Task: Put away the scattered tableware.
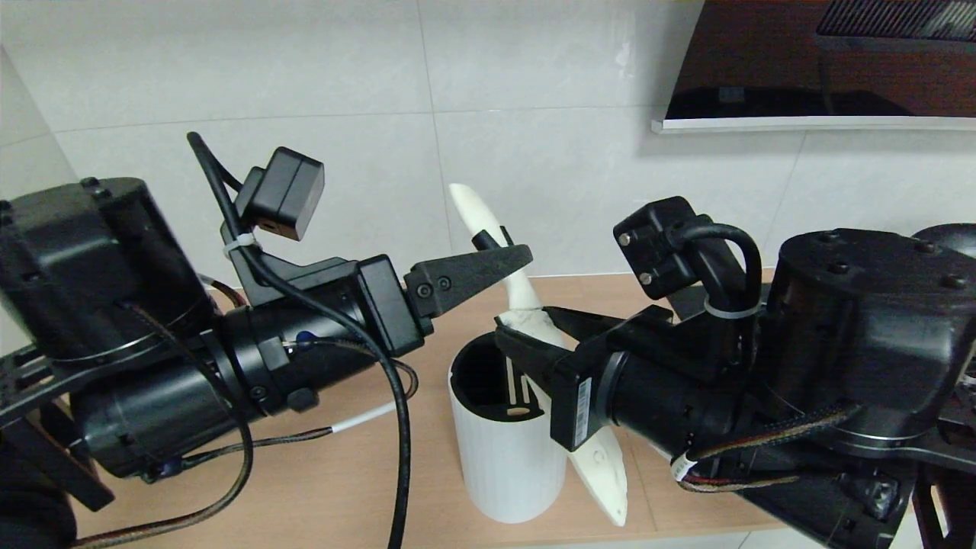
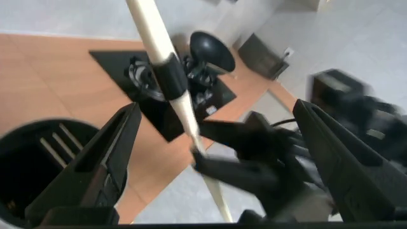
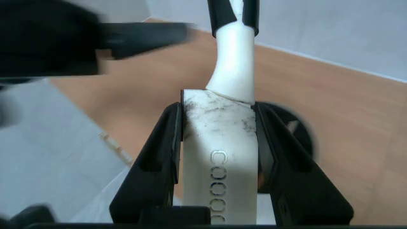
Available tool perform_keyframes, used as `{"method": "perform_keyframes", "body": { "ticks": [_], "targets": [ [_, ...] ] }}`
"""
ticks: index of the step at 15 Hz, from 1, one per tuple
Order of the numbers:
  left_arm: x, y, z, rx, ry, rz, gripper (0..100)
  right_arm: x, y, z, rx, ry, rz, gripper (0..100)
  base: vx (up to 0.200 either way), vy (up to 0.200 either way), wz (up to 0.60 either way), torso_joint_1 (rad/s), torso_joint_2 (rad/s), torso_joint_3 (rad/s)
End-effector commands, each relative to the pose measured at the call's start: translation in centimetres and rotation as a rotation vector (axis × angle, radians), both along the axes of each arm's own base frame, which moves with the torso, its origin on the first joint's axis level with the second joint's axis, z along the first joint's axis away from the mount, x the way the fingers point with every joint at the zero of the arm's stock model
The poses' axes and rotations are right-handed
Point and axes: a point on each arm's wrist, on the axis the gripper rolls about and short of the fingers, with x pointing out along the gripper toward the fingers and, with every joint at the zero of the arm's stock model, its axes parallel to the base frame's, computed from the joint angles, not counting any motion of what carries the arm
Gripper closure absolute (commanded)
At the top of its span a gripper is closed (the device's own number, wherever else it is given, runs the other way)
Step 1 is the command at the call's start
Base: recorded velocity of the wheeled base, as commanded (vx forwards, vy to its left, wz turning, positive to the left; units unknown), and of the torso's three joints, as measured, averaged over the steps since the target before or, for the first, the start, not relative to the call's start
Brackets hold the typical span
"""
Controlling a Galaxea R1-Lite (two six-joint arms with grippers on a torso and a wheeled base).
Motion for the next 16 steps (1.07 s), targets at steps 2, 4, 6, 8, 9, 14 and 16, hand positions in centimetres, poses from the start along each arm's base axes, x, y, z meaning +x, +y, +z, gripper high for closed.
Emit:
{"method": "perform_keyframes", "body": {
  "ticks": [2, 4, 6, 8, 9, 14, 16],
  "targets": [
    [0.3, -0.4, -0.6, 0.013, 0.016, -0.005, 0, -0.6, 0.4, -0.2, 0.005, 0.003, 0.019, 100, 0.000, 0.000, 0.00, 0.000, 0.00, 0.000],
    [0.3, -0.5, -0.7, 0.009, 0.010, -0.007, 0, -0.9, 0.6, -0.3, 0.008, 0.012, 0.031, 100, 0.000, 0.000, 0.00, 0.000, 0.00, 0.000],
    [0.2, -0.4, -0.5, -0.002, -0.003, -0.007, 0, -1.3, 0.8, -0.3, 0.006, 0.013, 0.044, 100, 0.000, 0.000, 0.00, 0.000, 0.00, 0.000],
    [0.3, -0.4, -0.5, 0.000, -0.005, 0.001, 0, -1.3, 0.7, -0.5, 0.001, 0.016, 0.046, 100, 0.000, 0.000, 0.00, 0.000, 0.00, 0.000],
    [0.3, -0.4, -0.5, 0.001, -0.010, 0.007, 0, -1.6, 0.7, -0.6, -0.003, 0.018, 0.054, 100, 0.000, 0.000, 0.00, 0.000, 0.00, 0.000],
    [0.4, -0.4, -0.5, 0.013, -0.023, 0.019, 0, -2.3, 0.9, -0.9, -0.014, 0.022, 0.073, 100, 0.000, 0.000, 0.00, 0.000, 0.00, 0.000],
    [0.4, -0.5, -0.7, 0.016, -0.020, 0.021, 0, -2.4, 0.8, -0.8, -0.010, 0.019, 0.077, 100, 0.000, 0.000, 0.00, 0.000, 0.00, 0.000]
  ]
}}
